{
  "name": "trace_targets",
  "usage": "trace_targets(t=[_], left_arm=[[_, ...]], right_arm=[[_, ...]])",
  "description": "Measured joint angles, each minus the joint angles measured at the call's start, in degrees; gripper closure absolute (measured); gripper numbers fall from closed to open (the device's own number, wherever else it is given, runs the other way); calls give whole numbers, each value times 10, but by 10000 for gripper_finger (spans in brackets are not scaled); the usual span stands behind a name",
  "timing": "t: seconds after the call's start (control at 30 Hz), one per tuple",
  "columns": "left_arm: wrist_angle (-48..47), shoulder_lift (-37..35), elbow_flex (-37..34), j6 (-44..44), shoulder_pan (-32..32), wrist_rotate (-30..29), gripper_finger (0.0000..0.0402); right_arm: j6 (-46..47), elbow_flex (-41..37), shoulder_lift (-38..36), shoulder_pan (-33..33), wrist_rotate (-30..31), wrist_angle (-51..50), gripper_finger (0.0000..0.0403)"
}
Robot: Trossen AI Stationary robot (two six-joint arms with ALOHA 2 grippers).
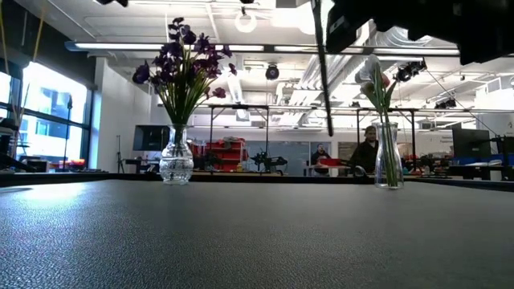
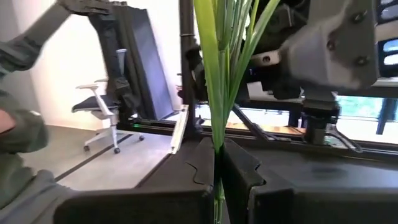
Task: Sort flowers into vase by color
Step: Put the violet flowers into the left transparent vase
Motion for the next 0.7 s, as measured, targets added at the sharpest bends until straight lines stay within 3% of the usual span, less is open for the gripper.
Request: trace_targets(t=[0.4, 0.7], left_arm=[[6, 0, 0, -33, 17, 18, 182], [7, 0, 0, -57, 27, -25, 182]], right_arm=[[28, 0, 0, -32, 60, -1, 402], [27, 17, 0, -47, 80, -30, 402]])
